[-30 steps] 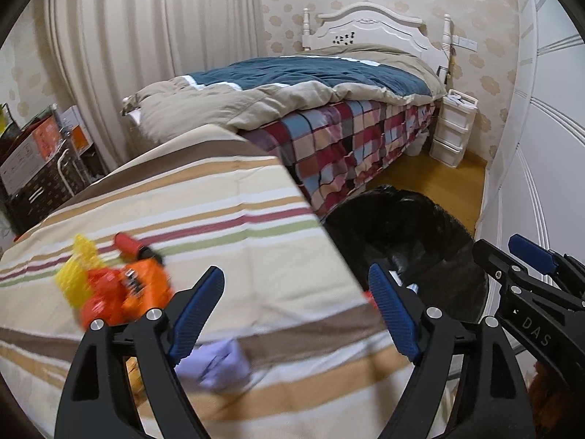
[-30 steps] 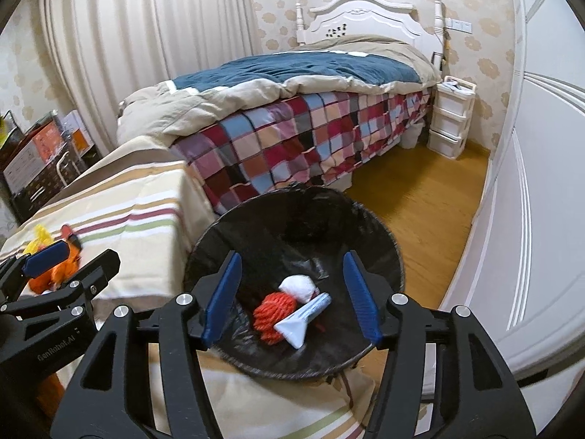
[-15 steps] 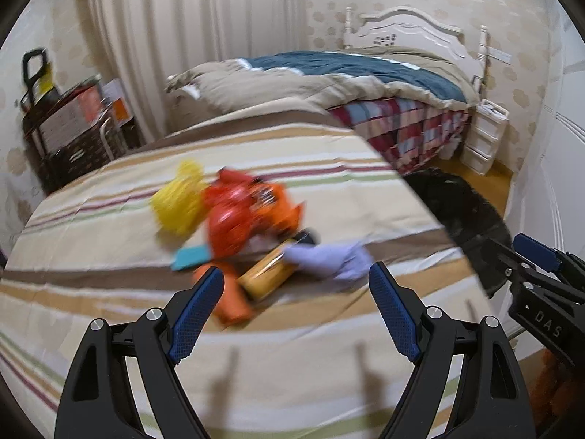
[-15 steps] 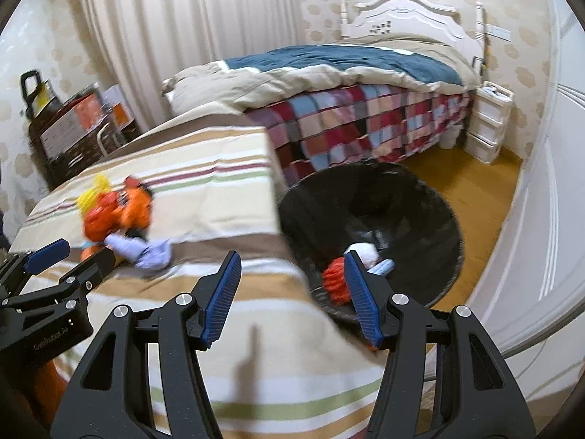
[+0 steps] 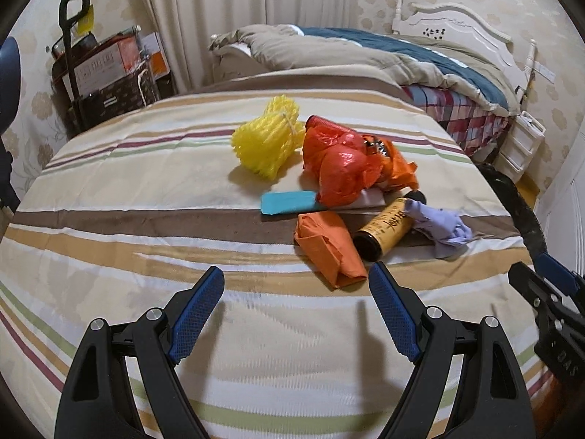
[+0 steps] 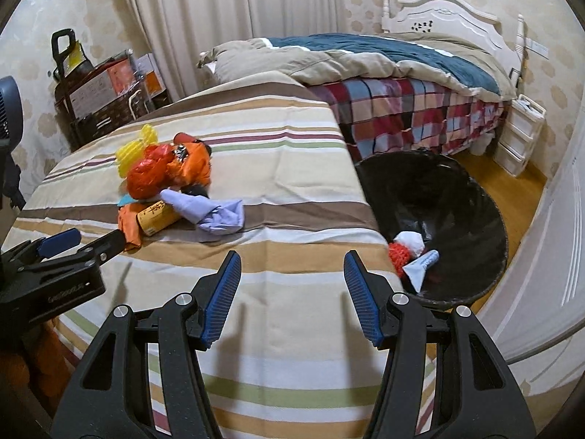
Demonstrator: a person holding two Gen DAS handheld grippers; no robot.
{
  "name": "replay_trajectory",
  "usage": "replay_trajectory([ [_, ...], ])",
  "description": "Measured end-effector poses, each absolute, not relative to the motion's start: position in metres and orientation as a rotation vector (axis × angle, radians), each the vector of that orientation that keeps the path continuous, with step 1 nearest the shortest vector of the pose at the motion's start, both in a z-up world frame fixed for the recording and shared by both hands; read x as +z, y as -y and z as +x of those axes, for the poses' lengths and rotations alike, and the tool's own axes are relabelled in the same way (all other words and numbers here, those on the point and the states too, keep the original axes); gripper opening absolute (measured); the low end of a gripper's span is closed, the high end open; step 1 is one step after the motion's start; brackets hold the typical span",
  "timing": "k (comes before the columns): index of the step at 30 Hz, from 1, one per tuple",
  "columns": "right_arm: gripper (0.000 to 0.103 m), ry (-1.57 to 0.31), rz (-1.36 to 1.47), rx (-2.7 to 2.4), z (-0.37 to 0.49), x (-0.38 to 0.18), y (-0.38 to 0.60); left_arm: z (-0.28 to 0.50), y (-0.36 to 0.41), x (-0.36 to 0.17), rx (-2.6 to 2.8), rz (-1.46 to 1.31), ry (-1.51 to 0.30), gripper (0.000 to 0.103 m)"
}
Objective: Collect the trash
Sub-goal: 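Return the left tool to the bed and grasp the orange bag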
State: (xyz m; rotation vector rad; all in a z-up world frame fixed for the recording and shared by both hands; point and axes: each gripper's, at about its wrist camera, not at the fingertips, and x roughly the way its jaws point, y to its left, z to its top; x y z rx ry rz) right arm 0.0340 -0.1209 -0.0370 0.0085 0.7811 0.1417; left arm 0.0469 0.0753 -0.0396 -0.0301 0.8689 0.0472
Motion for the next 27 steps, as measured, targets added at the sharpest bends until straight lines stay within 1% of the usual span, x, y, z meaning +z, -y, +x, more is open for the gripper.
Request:
replay_trajectory([
  [9, 0.057, -0.793, 0.008, 0.158, 0.04, -0.038, 0.115, 0.063, -0.08, -0.045, 0.05, -0.047, -0.9, 0.08],
  [10, 0.057, -0.794, 0.008, 0.159, 0.041, -0.039, 0.116, 0.063, -0.081, -0.045, 0.041, -0.054, -0.904, 0.078],
  [11, 0.057, -0.795, 0.006, 0.162, 0.042, -0.039, 0.115, 0.064, -0.082, -0.046, 0.023, -0.061, -0.91, 0.069],
  [12, 0.057, -0.796, 0.005, 0.163, 0.043, -0.039, 0.114, 0.064, -0.083, -0.047, 0.004, -0.071, -0.916, 0.065],
  [13, 0.057, -0.796, 0.004, 0.166, 0.044, -0.039, 0.113, 0.064, -0.084, -0.046, -0.013, -0.083, -0.916, 0.063],
  [15, 0.057, -0.798, 0.002, 0.17, 0.044, -0.039, 0.111, 0.062, -0.083, -0.046, -0.032, -0.08, -0.91, 0.05],
  [16, 0.057, -0.799, 0.001, 0.172, 0.045, -0.039, 0.11, 0.06, -0.082, -0.045, -0.047, -0.079, -0.906, 0.046],
  [17, 0.057, -0.799, 0.0, 0.174, 0.045, -0.039, 0.11, 0.058, -0.082, -0.045, -0.062, -0.08, -0.902, 0.037],
  [18, 0.057, -0.799, -0.002, 0.177, 0.046, -0.039, 0.109, 0.058, -0.08, -0.044, -0.074, -0.083, -0.9, 0.033],
  [21, 0.057, -0.797, -0.007, 0.187, 0.045, -0.038, 0.104, 0.054, -0.079, -0.043, -0.078, -0.069, -0.893, 0.03],
  [27, 0.057, -0.8, -0.027, 0.223, 0.049, -0.037, 0.088, 0.047, -0.086, -0.04, -0.061, -0.059, -0.871, 0.029],
])
